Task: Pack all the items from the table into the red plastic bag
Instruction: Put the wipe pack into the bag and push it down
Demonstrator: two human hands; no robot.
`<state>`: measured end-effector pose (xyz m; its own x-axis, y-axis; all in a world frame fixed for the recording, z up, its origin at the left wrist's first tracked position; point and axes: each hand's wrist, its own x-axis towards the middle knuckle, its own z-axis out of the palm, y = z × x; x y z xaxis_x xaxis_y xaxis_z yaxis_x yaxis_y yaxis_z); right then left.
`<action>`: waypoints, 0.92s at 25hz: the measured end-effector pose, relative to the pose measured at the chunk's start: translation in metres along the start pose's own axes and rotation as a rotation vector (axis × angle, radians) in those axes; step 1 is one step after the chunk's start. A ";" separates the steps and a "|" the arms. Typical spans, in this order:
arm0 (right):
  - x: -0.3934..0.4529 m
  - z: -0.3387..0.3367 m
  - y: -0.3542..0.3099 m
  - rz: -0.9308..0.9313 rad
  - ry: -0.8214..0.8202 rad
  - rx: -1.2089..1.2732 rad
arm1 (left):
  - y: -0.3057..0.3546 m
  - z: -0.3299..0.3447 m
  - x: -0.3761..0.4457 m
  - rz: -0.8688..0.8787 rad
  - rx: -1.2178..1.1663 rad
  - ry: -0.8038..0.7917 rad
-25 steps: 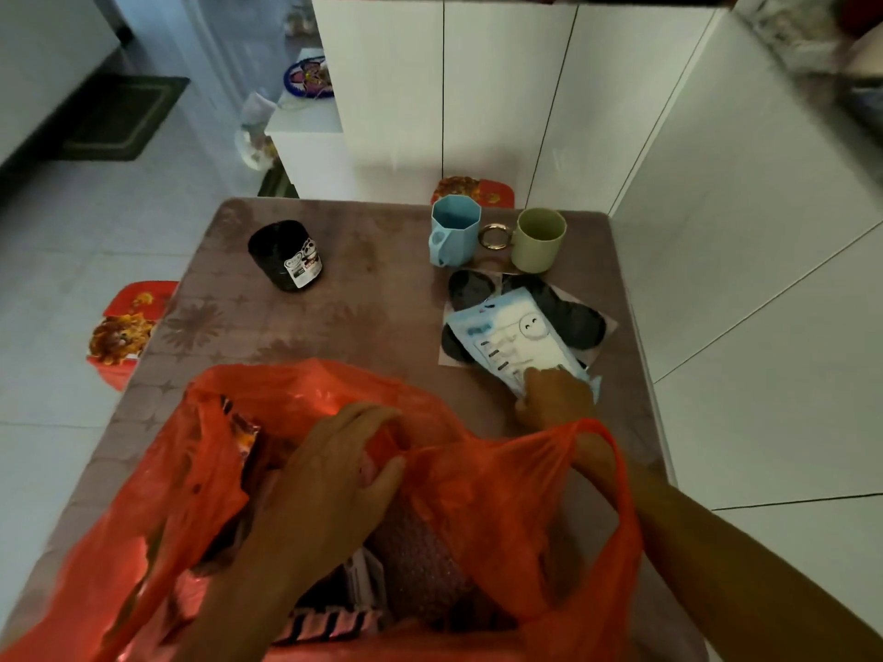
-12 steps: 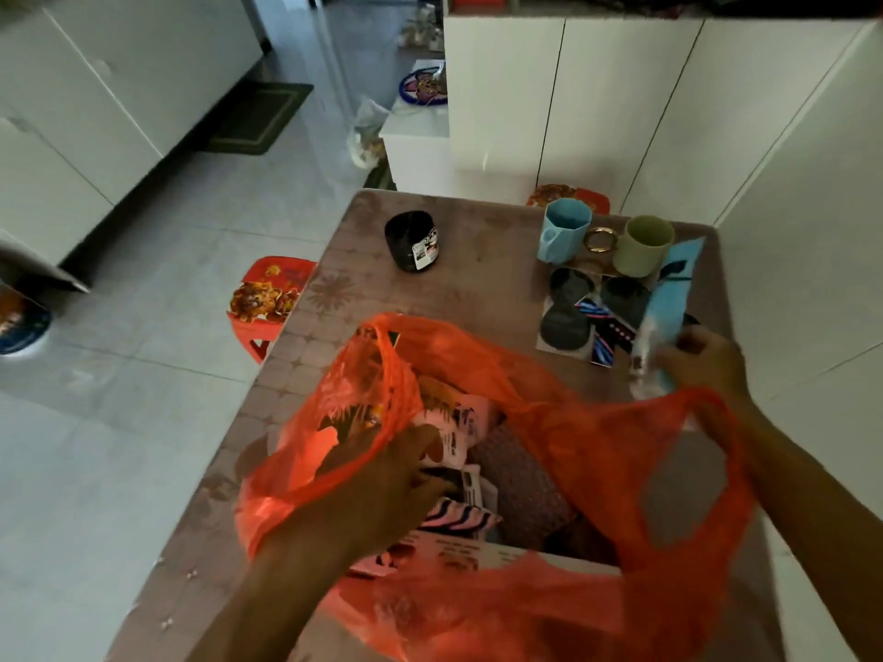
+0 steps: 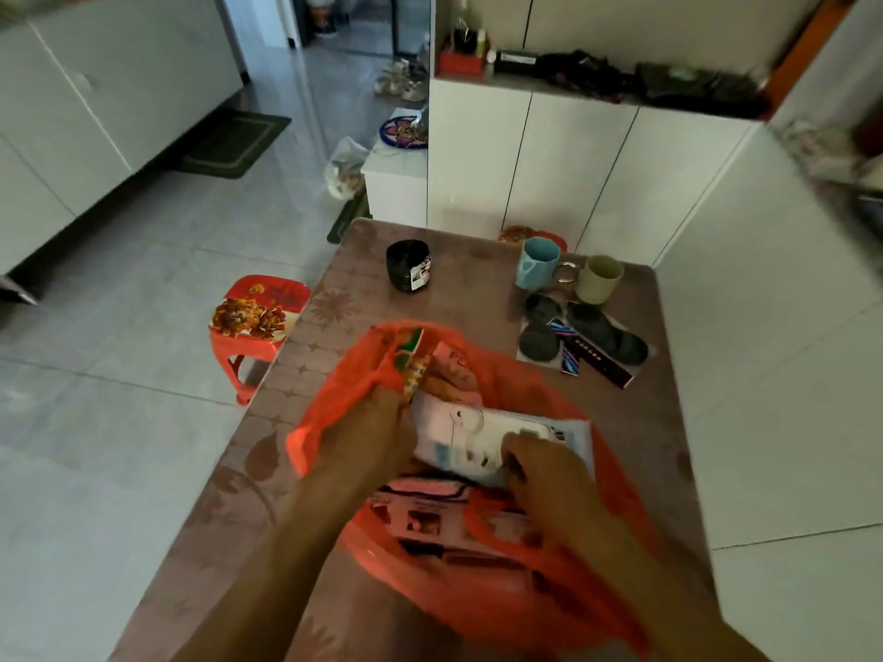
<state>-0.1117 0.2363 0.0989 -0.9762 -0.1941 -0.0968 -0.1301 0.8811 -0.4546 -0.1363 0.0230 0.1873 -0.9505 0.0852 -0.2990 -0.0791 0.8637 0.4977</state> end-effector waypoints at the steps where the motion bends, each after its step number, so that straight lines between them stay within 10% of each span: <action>1: -0.008 0.016 0.001 0.046 -0.142 -0.030 | -0.003 0.001 0.004 0.019 -0.075 0.101; 6: 0.002 0.010 -0.020 0.002 -0.449 0.398 | 0.002 0.030 0.028 0.336 -0.158 0.039; 11: -0.017 -0.002 0.021 -0.020 -0.563 -0.277 | -0.014 0.075 0.053 0.329 0.238 -0.358; 19: -0.035 -0.035 0.052 0.208 -0.642 -0.215 | -0.016 0.088 0.057 0.350 0.607 -0.397; 23: -0.027 -0.078 0.082 0.471 -0.227 -0.146 | -0.016 0.087 0.056 0.342 0.682 -0.401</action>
<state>-0.1094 0.3475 0.1338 -0.8748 0.1624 -0.4565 0.2741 0.9428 -0.1898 -0.1625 0.0569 0.0919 -0.7006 0.4533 -0.5510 0.5124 0.8571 0.0535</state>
